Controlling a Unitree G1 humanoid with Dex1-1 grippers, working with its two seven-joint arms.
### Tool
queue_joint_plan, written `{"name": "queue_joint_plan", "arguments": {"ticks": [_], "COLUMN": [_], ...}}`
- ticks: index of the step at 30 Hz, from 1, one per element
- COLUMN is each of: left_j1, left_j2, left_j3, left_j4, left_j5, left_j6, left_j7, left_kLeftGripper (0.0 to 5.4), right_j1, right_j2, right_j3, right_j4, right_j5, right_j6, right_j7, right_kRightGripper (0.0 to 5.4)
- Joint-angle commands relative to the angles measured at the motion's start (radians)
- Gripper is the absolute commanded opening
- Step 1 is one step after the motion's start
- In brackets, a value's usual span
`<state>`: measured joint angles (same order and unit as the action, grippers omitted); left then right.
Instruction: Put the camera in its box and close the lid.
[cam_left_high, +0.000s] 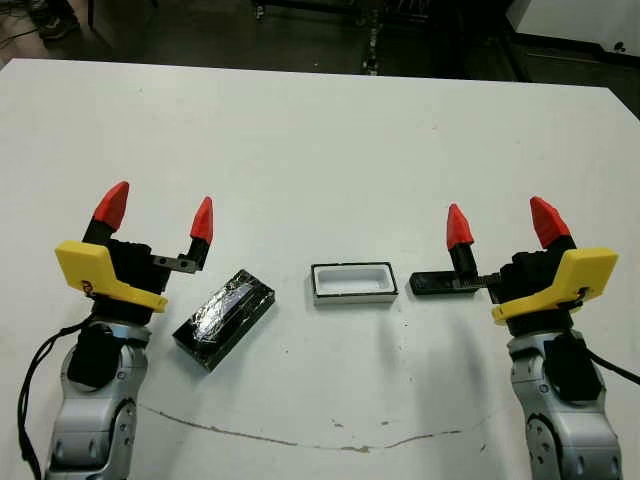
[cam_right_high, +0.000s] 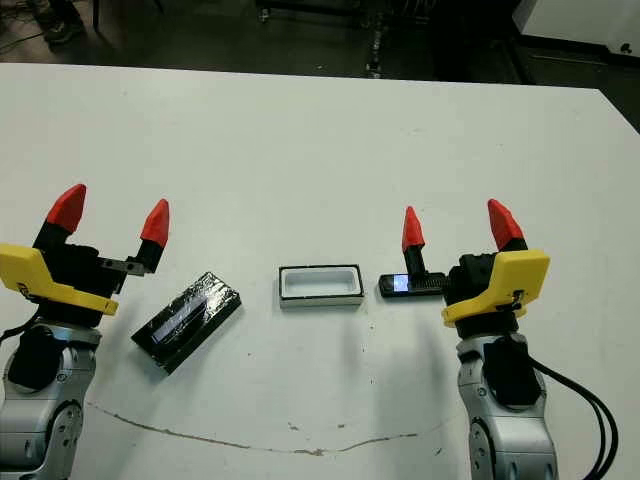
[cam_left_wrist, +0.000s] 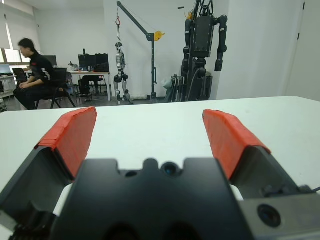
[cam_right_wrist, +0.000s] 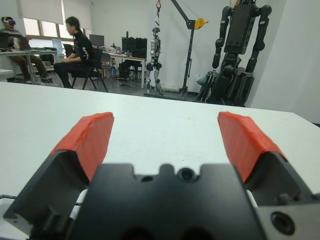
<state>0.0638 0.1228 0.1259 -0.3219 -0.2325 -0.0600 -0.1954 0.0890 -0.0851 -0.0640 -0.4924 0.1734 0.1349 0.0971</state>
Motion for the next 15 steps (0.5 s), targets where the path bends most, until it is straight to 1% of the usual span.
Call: {"name": "queue_joint_plan", "arguments": {"ticks": [1,3,6,8,11,13,15], "left_j1": [0.001,0.003,0.005,0.008,0.01,0.01,0.013], "left_j2": [0.002,0.006,0.007,0.009,0.001,0.0,0.003], "left_j3": [0.001,0.0,0.001,0.0,-0.002,-0.004,-0.006], "left_j4": [0.004,0.006,0.002,-0.002,0.0,0.001,-0.004], "left_j5": [-0.01,0.006,-0.001,0.011,-0.009,-0.011,0.007], "left_j6": [0.009,-0.003,0.002,0.007,0.004,0.003,0.002], "left_j7": [-0.003,-0.002,-0.006,-0.001,-0.011,-0.013,-0.003], "left_kLeftGripper": [5.38,5.38,5.38,5.38,5.38,5.38,5.38], "right_j1": [0.003,0.005,0.008,0.011,0.012,0.015,0.017], "right_j2": [-0.009,-0.012,-0.015,-0.016,-0.018,-0.024,-0.024], "right_j3": [-0.005,-0.001,0.002,-0.002,-0.01,-0.013,-0.014], "right_j4": [0.003,-0.001,-0.003,0.002,0.006,0.008,0.007], "right_j5": [-0.006,-0.012,-0.015,-0.009,0.002,0.003,0.004], "right_j6": [0.012,0.017,0.02,0.016,0.017,0.014,0.017], "right_j7": [-0.001,-0.001,0.004,0.011,0.019,0.028,0.032], "right_kRightGripper": [5.4,5.4,5.4,5.4,5.4,5.4,5.4]}}
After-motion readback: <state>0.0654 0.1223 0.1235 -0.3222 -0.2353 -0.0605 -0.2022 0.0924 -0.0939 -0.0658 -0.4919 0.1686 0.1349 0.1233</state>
